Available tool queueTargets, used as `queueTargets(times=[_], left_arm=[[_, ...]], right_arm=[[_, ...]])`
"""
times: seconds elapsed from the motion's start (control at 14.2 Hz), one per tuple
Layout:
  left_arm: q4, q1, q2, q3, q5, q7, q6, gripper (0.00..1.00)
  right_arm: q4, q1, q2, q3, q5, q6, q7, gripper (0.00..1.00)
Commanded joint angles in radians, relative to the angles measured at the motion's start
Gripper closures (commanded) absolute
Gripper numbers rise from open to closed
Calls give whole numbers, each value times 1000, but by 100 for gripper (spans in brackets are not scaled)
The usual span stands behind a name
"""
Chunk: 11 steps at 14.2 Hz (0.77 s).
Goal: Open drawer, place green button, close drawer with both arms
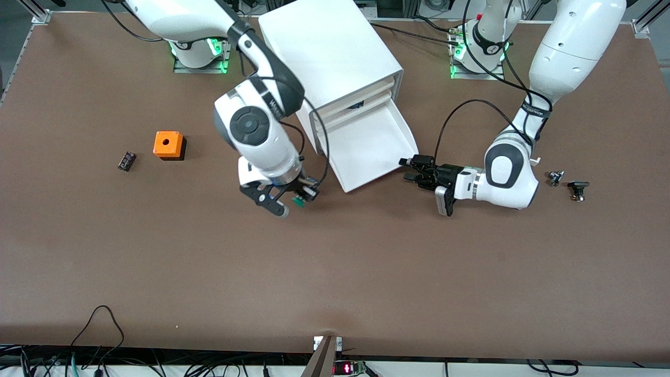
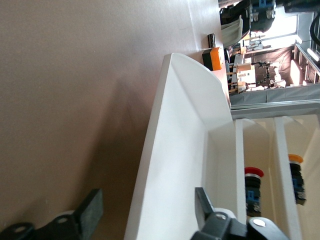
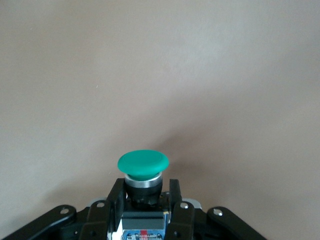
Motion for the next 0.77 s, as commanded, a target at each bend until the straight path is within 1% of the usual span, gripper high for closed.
queueTargets(times=[0.0, 0.14, 0.28, 0.35, 0.49, 0.63, 0.7], left_arm=[[152, 23, -22, 22, 193, -215, -162, 0], [291, 25, -22, 22, 314, -419, -286, 0], [393, 25, -22, 22, 410, -542, -360, 0], [428, 27, -31, 22, 454, -588, -389, 0], [463, 25, -69, 21, 539, -702, -405, 0], [467, 8, -129, 3, 658, -837, -407, 0], [470, -6, -152, -2, 728, -871, -407, 0]], right_arm=[[19, 75, 2, -13, -36, -21, 163, 100], [28, 126, 6, -11, -50, -21, 271, 100], [40, 167, 14, -13, -51, -16, 377, 100], [51, 190, 22, -13, -51, -13, 427, 100], [71, 226, 51, -14, -57, -1, 524, 100], [75, 256, 75, -16, -60, 43, 581, 100], [75, 260, 88, -17, -60, 62, 615, 100]])
